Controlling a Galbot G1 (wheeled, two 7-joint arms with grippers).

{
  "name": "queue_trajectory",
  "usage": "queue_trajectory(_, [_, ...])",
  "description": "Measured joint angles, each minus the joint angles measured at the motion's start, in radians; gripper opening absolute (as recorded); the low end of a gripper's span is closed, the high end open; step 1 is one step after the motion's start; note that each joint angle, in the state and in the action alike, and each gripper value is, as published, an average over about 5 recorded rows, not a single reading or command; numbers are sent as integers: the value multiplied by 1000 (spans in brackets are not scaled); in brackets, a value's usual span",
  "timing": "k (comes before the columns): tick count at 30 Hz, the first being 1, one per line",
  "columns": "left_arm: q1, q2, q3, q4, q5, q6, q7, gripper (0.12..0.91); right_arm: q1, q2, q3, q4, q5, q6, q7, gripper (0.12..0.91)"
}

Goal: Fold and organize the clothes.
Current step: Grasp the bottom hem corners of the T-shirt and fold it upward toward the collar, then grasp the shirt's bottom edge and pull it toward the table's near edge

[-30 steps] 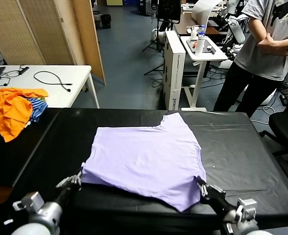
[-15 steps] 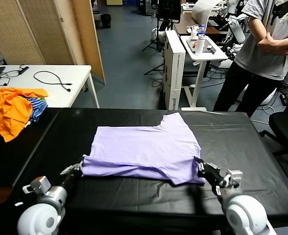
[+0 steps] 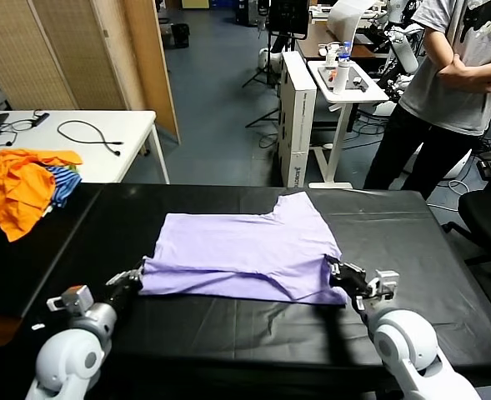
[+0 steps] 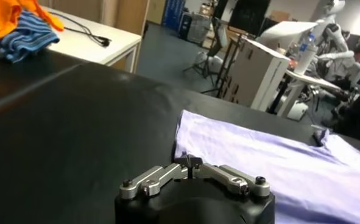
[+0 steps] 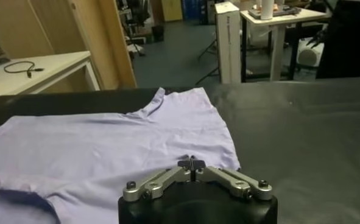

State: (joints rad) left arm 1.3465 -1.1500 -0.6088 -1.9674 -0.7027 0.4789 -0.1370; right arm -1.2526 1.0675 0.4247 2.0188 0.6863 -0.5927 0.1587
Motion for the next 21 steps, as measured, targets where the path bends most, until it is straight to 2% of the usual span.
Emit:
queue_trajectory(3, [-9,9,5,8,0,-3,-2,303,-30,-16,21,27,4,-4,-8,483])
queue_trajectory(7, [2,4,-1,-1,5,-5,-3,566,-91,-45,53,74,5,-5,-15,728])
queue_trajectory(10, [20,-2,-10,-17,10,-4,-3,748,-144,-66,74,112,5,-3,-18,863])
queue_trajectory(13, [40,-7,-18,-34,16,-2,-4,871,-193,-86,89,134,6,2,-22,901])
queue_trajectory(14, [47,-9,-20,-41,18,-1,-4,889,-207,-91,92,137,6,3,-23,903])
queue_trajectory(21, [110,-33,-34,-87,49,7,-6,907,-261,-109,97,135,5,12,-27,907])
